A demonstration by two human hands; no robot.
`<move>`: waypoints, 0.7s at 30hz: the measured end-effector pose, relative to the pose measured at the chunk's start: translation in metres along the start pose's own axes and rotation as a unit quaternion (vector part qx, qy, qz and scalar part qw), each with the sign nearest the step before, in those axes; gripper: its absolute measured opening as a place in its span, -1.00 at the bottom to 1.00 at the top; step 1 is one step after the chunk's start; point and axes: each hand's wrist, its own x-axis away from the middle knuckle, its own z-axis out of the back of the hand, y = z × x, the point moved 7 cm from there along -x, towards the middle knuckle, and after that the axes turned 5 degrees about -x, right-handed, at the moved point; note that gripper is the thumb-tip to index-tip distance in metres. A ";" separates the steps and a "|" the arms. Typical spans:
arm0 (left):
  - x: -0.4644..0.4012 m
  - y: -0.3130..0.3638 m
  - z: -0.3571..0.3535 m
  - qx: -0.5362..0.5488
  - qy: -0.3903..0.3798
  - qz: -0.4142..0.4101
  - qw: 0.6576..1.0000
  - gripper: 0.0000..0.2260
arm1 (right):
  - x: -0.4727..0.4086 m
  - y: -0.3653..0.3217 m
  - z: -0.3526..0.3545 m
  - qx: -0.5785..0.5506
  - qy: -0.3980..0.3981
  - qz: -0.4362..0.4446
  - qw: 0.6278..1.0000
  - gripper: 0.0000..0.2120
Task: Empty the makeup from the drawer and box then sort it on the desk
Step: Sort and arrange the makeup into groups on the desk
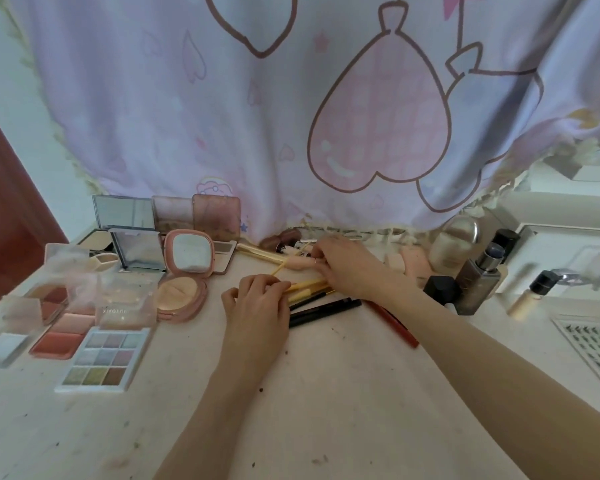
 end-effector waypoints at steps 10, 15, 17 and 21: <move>0.009 0.045 0.031 0.112 0.051 -0.098 0.988 -0.67 | 0.102 0.013 0.016 -0.506 0.146 -0.105 0.844 -0.96; 0.020 0.082 0.030 0.125 0.033 -0.230 0.965 -0.70 | 0.127 0.018 -0.006 -0.644 0.121 -0.159 0.738 -0.82; 0.022 0.083 0.033 0.128 0.045 -0.235 0.963 -0.71 | 0.132 0.019 -0.011 -0.654 0.120 -0.173 0.727 -0.80; 0.023 0.084 0.036 0.127 0.044 -0.233 0.963 -0.72 | 0.137 0.016 -0.018 -0.701 0.115 -0.184 0.679 -0.82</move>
